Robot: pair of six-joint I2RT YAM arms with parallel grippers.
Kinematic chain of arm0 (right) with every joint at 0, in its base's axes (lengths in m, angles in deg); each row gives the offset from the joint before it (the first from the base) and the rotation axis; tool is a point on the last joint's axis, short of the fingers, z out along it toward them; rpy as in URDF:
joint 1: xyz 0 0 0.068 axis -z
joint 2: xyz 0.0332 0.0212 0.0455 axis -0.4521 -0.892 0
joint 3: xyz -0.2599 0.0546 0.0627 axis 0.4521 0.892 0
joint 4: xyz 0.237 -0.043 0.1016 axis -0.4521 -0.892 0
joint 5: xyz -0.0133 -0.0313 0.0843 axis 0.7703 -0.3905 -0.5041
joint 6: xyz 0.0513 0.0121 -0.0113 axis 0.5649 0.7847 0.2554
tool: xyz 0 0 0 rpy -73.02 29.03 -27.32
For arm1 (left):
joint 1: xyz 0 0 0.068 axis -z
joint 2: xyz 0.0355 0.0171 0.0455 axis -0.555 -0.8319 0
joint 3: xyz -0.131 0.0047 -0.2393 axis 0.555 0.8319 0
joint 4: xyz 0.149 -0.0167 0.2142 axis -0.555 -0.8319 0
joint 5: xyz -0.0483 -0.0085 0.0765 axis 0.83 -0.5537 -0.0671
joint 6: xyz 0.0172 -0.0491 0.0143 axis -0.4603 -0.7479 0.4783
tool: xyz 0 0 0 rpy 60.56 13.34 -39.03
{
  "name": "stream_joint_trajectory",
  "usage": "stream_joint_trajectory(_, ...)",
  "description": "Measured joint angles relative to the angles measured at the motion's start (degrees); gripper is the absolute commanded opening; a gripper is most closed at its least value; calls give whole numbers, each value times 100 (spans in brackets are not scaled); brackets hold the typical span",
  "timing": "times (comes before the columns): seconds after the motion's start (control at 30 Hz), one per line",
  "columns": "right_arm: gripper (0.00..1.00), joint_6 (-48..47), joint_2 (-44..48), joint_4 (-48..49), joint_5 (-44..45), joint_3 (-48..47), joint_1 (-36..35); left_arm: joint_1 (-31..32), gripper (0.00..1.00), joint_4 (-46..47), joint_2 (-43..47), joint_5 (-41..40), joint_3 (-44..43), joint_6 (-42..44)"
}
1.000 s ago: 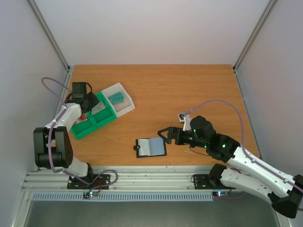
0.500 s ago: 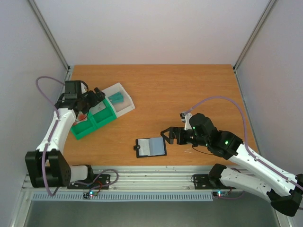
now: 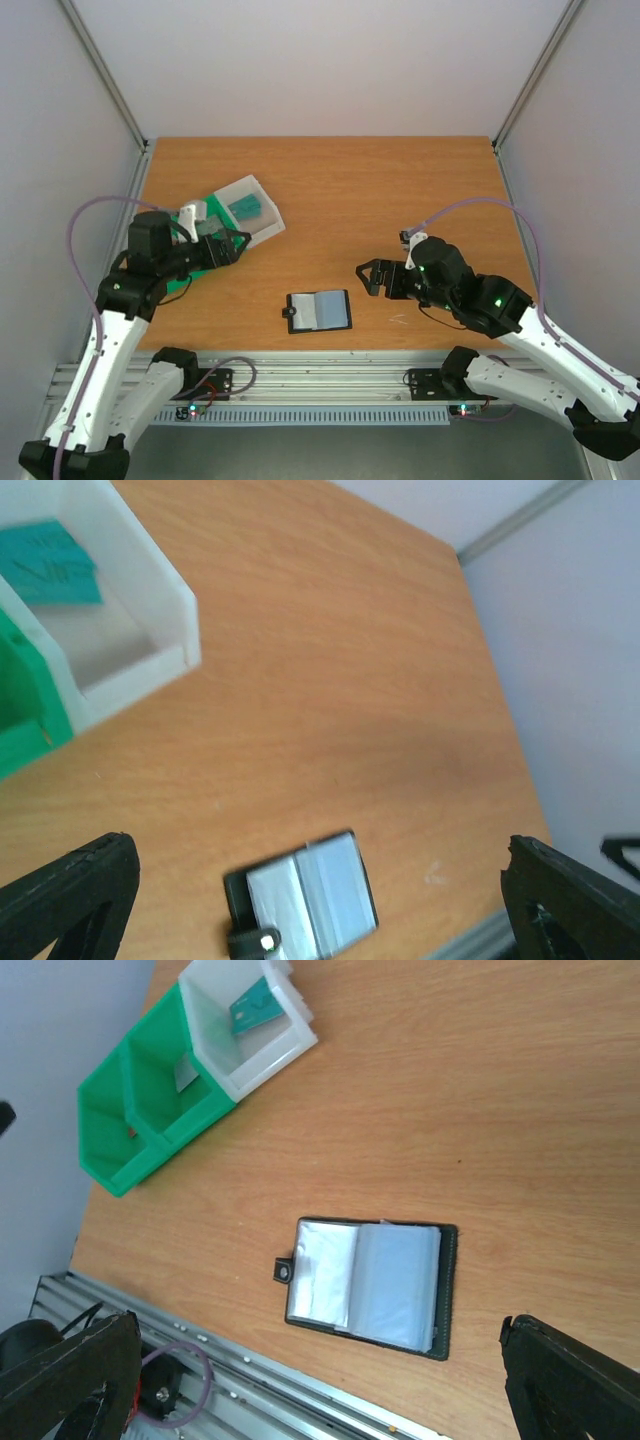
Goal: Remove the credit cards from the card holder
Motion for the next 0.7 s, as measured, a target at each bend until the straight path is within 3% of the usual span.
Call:
stream_joint_trajectory(0.2, 99, 72, 157, -164, 269, -2, 0, 955, 99, -138, 474, -4, 503, -15)
stream_joint_trajectory(0.5, 98, 83, 313, -396, 505, -2, 0, 2328, 99, 85, 472, -249, 535, -184)
stream_joint_trajectory(0.7, 98, -114, 424, -710, 638, -345, 0, 2588, 99, 103, 348, -505, 131, -170)
